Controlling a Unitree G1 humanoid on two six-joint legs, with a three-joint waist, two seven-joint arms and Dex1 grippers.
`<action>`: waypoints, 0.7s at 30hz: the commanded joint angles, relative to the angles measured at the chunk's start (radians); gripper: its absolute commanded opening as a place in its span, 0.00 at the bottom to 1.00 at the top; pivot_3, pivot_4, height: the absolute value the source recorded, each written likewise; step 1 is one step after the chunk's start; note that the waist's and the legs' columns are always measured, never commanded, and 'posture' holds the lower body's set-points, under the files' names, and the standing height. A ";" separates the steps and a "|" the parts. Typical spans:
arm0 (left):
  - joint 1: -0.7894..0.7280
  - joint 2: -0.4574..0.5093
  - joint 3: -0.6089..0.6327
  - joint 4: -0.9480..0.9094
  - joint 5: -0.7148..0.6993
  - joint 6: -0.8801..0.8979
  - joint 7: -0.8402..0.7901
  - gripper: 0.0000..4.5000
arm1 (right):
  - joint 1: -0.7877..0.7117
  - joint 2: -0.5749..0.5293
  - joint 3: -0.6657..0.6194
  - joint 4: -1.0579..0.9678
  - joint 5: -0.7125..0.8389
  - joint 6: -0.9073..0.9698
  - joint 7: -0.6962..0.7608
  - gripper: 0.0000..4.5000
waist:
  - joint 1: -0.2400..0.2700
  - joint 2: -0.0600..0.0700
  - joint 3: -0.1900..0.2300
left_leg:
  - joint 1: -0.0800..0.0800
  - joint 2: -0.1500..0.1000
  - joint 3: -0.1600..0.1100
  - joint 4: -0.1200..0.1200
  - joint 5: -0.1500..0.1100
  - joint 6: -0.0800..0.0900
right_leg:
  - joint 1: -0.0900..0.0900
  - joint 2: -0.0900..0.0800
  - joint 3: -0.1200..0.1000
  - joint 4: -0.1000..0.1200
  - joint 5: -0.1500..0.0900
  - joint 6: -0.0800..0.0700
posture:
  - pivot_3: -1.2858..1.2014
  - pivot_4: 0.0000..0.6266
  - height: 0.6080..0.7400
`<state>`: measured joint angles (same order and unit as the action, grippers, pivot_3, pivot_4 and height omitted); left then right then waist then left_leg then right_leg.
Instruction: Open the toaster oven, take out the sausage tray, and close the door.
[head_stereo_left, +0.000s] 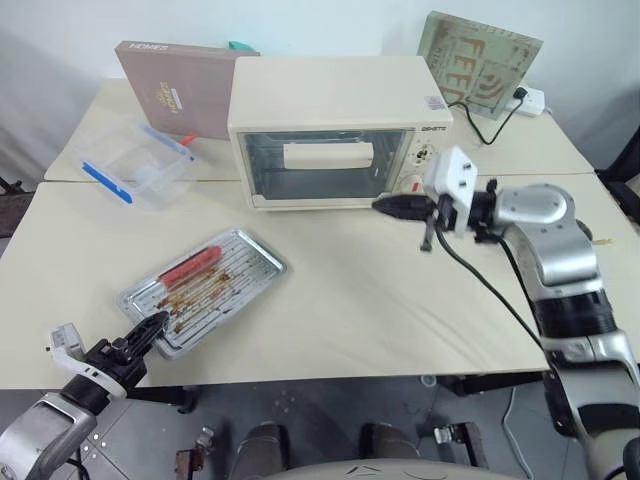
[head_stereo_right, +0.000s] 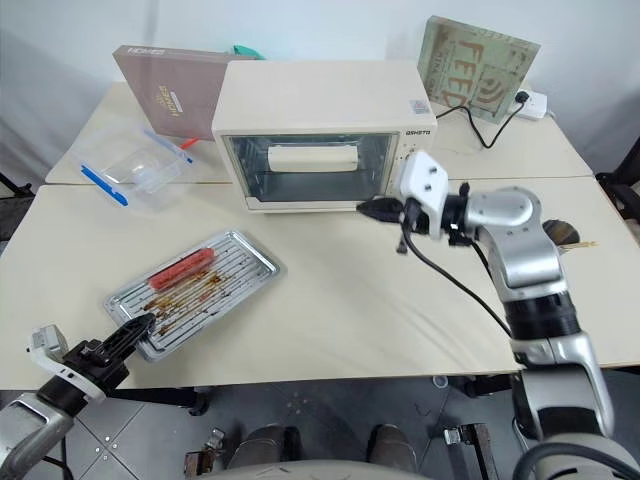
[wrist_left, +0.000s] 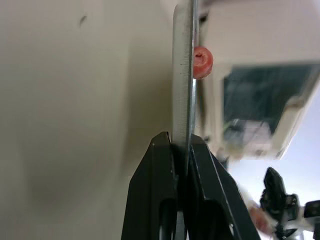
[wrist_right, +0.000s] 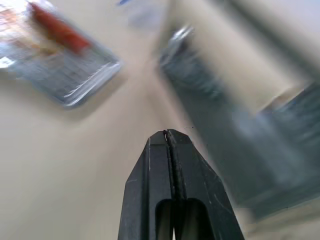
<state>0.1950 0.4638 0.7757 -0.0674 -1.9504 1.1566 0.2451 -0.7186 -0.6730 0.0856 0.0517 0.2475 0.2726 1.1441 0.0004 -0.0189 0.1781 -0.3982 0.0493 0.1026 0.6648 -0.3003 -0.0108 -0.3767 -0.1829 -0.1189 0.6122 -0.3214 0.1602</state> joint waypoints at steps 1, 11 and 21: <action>-0.043 0.070 -0.054 0.065 -0.022 0.082 -0.079 0.00 | 0.033 -0.050 -0.025 -0.127 0.044 0.067 0.022 0.01 | -0.001 0.001 0.000 | 0.000 0.000 0.000 0.000 0.000 0.000 | 0.000 0.000 0.000 0.000 0.000 0.000 | 0.52 0.24 1.00; -0.549 0.303 -0.553 0.426 0.097 0.351 -0.272 0.00 | 0.158 -0.140 -0.068 -0.289 0.104 0.202 0.016 0.01 | 0.021 0.001 0.001 | -0.001 -0.001 0.000 0.000 0.000 0.000 | -0.001 0.000 0.001 0.000 0.000 0.000 | 0.52 0.24 1.00; -0.855 0.207 -0.680 0.623 0.555 0.356 -0.622 0.00 | 0.223 -0.176 -0.114 -0.366 0.122 0.256 -0.037 0.01 | 0.019 0.001 0.001 | -0.001 -0.001 0.002 -0.001 0.001 -0.001 | -0.002 0.001 0.000 0.000 0.000 0.000 | 0.52 0.24 1.00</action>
<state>-0.6438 0.6840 0.0982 0.5316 -1.4430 1.5209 -0.3080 -0.4967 -0.8248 0.0195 -0.2675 0.3452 0.5172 1.1191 0.0191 -0.0174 0.1788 -0.3996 0.0488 0.1046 0.6642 -0.2995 -0.0118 -0.3788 -0.1816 -0.1185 0.6120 -0.3213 0.1605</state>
